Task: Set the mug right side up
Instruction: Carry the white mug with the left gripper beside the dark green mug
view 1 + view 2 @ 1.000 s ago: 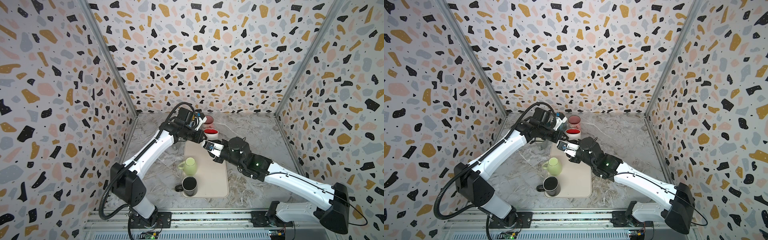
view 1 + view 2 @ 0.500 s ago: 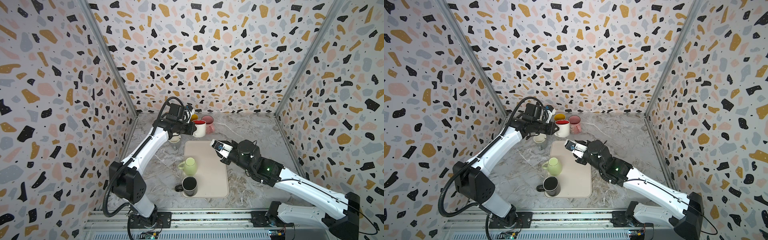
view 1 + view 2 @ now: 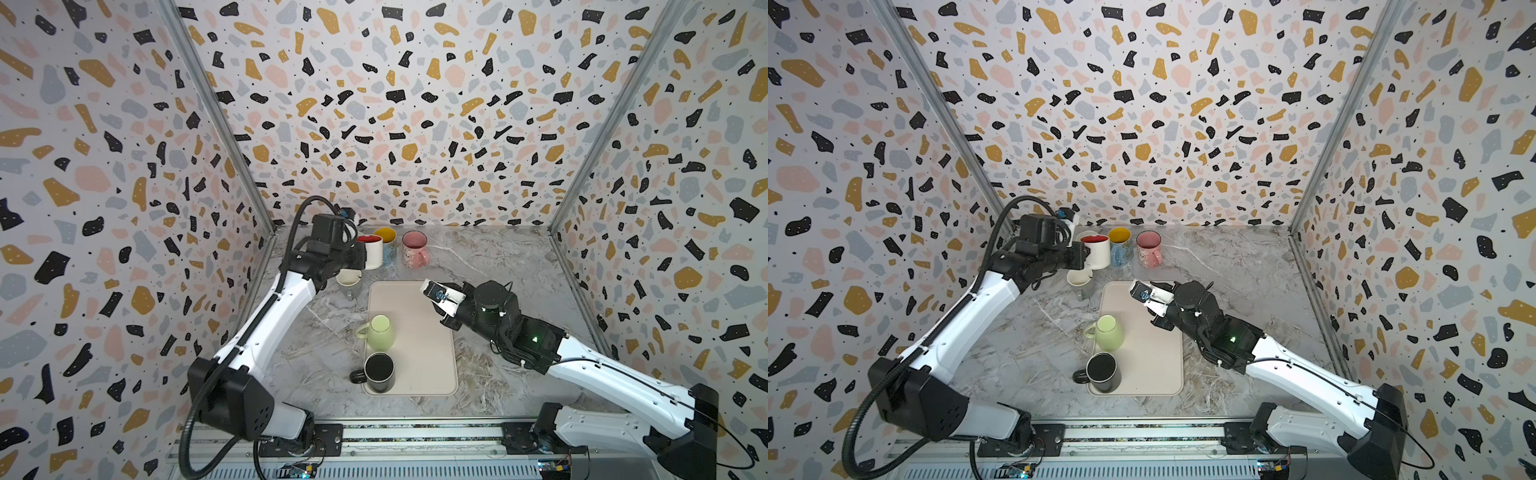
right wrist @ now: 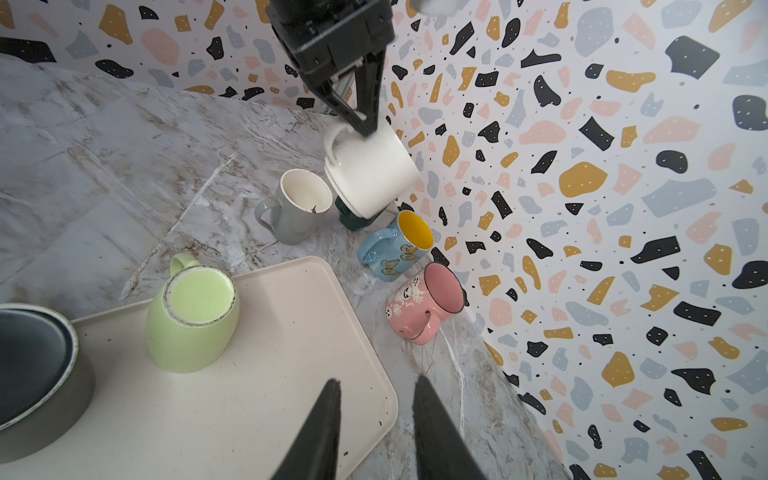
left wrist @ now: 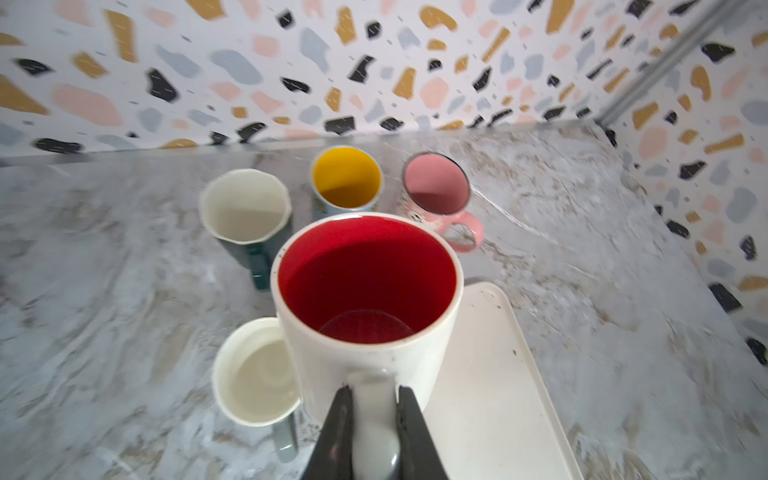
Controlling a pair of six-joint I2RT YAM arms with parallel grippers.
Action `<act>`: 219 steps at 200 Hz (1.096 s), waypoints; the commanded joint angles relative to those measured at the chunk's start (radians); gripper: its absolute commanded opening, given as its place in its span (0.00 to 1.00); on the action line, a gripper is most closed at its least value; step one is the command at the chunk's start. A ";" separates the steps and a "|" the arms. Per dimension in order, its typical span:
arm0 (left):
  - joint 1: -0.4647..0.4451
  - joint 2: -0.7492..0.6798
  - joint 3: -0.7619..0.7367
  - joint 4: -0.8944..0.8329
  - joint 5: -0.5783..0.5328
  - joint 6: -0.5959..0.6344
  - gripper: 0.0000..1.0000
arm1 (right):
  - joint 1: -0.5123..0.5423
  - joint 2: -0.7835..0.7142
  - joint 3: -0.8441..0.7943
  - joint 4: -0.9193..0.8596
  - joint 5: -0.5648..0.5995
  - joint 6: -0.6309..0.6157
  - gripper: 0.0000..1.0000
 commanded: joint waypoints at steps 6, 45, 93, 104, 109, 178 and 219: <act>0.057 -0.101 -0.053 0.199 -0.097 -0.008 0.00 | -0.005 0.008 0.004 0.020 -0.012 0.007 0.31; 0.113 -0.127 -0.165 0.301 -0.143 -0.019 0.00 | -0.008 0.037 0.021 0.028 -0.019 -0.005 0.31; 0.173 -0.102 -0.282 0.489 -0.173 -0.054 0.00 | -0.014 0.051 0.033 0.022 -0.015 -0.013 0.30; 0.180 -0.097 -0.298 0.528 -0.181 -0.056 0.00 | -0.015 0.053 0.033 0.022 -0.012 -0.013 0.30; 0.182 -0.095 -0.307 0.547 -0.186 -0.056 0.00 | -0.017 0.055 0.037 0.020 -0.011 -0.013 0.30; 0.202 -0.026 -0.368 0.747 -0.251 -0.041 0.00 | -0.031 0.098 0.054 0.015 -0.011 -0.002 0.29; 0.218 0.047 -0.409 0.890 -0.255 -0.056 0.00 | -0.046 0.122 0.070 0.011 -0.017 0.009 0.29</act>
